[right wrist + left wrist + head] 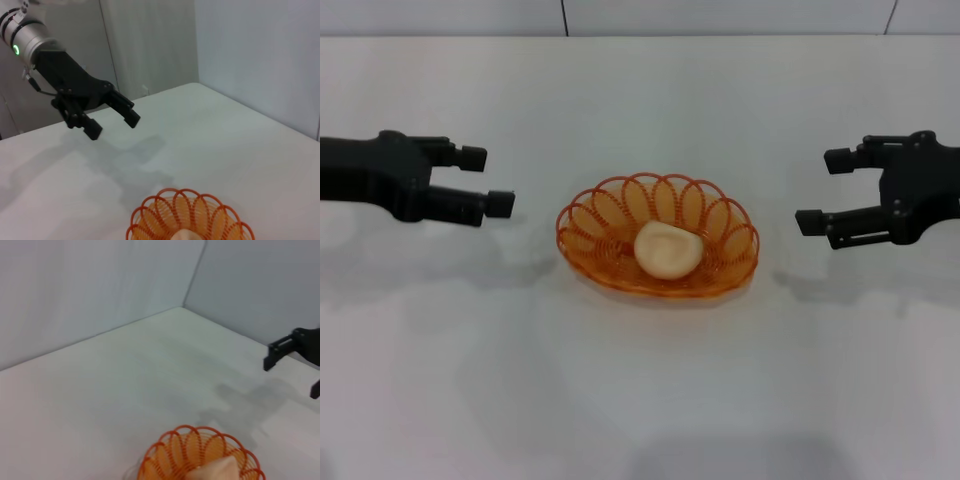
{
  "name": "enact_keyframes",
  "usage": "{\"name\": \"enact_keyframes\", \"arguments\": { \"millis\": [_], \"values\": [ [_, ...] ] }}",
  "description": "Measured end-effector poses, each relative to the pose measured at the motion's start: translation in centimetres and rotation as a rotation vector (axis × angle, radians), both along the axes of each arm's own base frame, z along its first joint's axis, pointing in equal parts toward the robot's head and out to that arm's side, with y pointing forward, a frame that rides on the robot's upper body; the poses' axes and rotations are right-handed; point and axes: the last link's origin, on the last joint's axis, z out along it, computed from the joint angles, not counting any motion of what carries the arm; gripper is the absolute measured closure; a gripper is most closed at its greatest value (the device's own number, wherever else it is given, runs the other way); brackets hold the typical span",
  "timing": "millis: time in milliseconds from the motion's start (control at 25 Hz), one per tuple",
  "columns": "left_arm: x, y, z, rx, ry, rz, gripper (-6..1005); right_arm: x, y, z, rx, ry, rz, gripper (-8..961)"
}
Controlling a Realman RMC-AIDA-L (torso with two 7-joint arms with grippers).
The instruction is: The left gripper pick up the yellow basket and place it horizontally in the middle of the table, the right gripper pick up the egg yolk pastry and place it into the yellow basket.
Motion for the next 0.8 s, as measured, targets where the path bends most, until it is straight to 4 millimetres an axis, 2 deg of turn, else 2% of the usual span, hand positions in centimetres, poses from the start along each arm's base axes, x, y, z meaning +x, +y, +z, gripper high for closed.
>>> {"name": "enact_keyframes", "arguments": {
  "millis": [800],
  "values": [
    [0.36,-0.41,-0.35,-0.026,-0.015,-0.027,105,-0.29,-0.09,-0.06,-0.005,0.001,0.023,93]
  ]
}}
